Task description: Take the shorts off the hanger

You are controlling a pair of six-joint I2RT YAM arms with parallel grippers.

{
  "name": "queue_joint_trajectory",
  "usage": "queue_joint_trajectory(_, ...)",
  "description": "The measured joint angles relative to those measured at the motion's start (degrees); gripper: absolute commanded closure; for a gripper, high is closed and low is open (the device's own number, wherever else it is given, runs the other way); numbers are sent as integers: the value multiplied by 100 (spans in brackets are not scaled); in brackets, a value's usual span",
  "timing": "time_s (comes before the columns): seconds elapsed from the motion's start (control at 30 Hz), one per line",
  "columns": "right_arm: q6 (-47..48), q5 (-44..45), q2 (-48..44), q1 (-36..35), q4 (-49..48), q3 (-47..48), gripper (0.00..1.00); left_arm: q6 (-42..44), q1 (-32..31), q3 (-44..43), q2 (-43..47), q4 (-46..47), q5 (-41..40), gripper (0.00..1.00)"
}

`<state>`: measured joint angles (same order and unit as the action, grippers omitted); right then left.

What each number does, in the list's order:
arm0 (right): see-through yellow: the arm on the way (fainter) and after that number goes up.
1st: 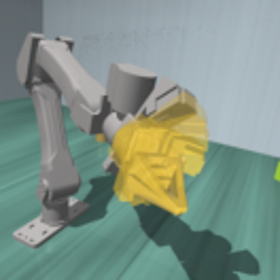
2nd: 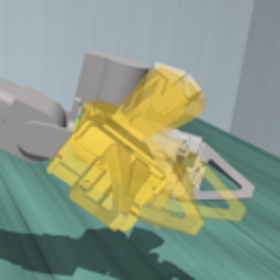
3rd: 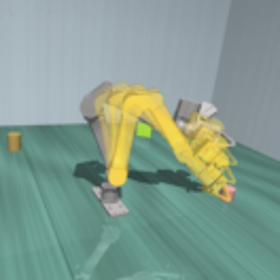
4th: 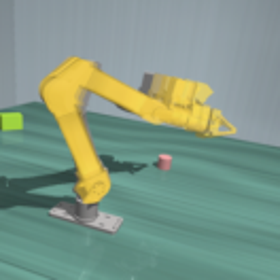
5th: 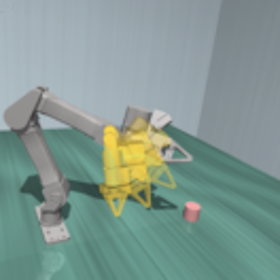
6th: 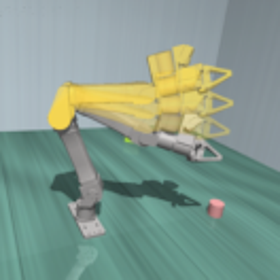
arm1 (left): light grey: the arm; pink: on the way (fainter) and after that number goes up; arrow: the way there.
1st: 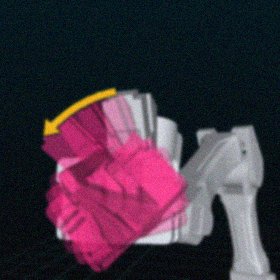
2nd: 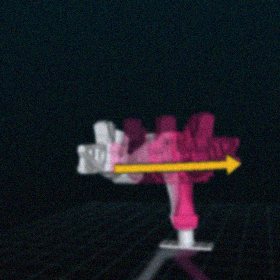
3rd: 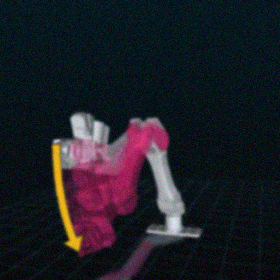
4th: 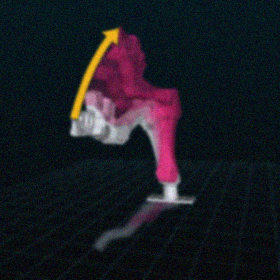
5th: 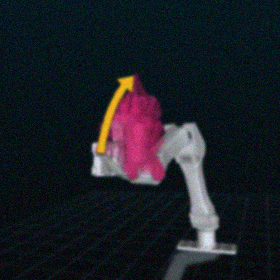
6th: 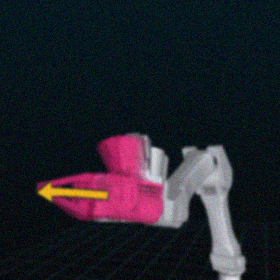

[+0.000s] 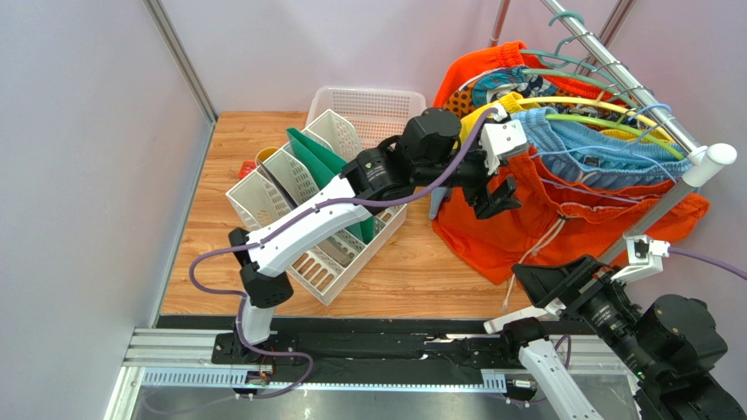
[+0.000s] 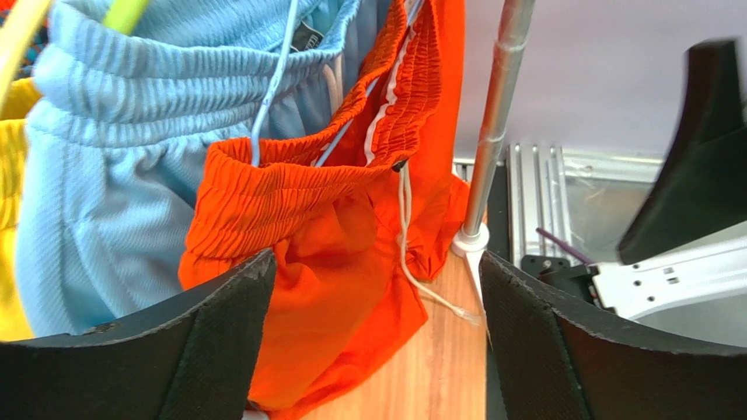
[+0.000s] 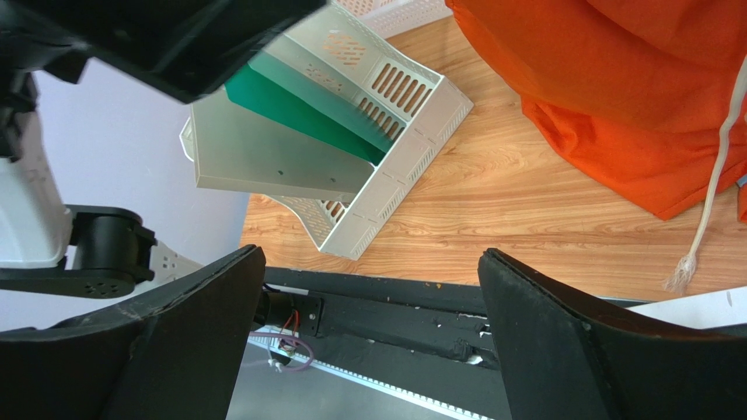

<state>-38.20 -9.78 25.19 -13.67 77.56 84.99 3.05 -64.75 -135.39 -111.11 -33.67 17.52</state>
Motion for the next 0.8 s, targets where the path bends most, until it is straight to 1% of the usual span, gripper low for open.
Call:
queue_joint_trajectory(0.17, -103, 190, -17, -221, 4, 168, 0, 245, 157, 0, -245, 153, 286, 15)
queue_joint_trajectory(0.43, -188, 385, -15, -304, 7, 262, 0, 354, 463, 0, -361, 595, 289, 18)
queue_joint_trajectory(0.53, -208, 431, 9, -315, 7, 262, 0, 334, 540, 0, -374, 793, 302, 22)
queue_joint_trajectory(0.6, -208, 470, 83, -315, 17, 282, 0, 302, 588, -11, -417, 935, 354, 27)
queue_joint_trajectory(0.77, -208, 533, 389, -317, 17, 315, 0, 208, 664, -107, -693, 1161, 562, 30)
queue_joint_trajectory(0.8, -205, 540, 424, -317, 20, 315, 0, 197, 669, -107, -737, 1178, 597, 32)
